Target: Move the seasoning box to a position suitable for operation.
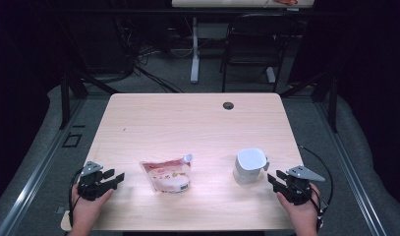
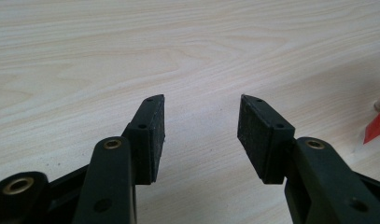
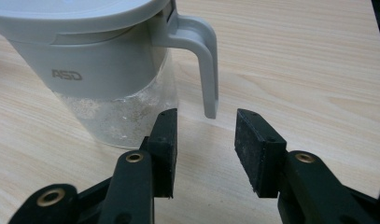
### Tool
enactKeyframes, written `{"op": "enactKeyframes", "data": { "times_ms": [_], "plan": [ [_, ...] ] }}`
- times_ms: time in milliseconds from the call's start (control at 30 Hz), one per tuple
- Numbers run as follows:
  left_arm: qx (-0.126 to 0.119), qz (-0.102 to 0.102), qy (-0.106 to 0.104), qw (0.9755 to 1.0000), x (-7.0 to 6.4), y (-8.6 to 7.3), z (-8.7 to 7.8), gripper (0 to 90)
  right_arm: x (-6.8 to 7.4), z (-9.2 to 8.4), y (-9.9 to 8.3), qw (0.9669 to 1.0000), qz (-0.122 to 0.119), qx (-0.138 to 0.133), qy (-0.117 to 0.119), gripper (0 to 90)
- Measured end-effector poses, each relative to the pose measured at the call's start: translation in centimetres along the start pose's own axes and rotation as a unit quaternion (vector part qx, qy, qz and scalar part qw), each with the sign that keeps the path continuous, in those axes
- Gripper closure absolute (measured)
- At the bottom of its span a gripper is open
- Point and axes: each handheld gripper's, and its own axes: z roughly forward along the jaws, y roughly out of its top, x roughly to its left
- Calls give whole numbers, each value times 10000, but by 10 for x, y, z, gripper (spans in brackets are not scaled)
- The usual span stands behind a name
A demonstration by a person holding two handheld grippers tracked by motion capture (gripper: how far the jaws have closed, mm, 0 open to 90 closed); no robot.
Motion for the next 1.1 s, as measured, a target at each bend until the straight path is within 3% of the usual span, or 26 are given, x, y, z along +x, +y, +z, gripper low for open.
{"op": "enactKeyframes", "data": {
  "times_ms": [367, 600, 833, 1100],
  "plan": [
    [-34, -19, -150, 9999, 1, 0, 1, 544, 1, 18, 6, 9996, -230, 65, -141, 622],
    [-145, -120, -129, 9997, 4, -3, -2, 570, -3, 26, 9, 9998, -187, 42, -39, 638],
    [-73, -90, -75, 9999, 5, -5, -3, 597, -6, 29, 14, 9999, -73, -72, 4, 679],
    [-66, -84, -56, 9999, 6, -7, -6, 600, -4, 35, 20, 9998, -176, -79, -15, 741]
  ]
}}
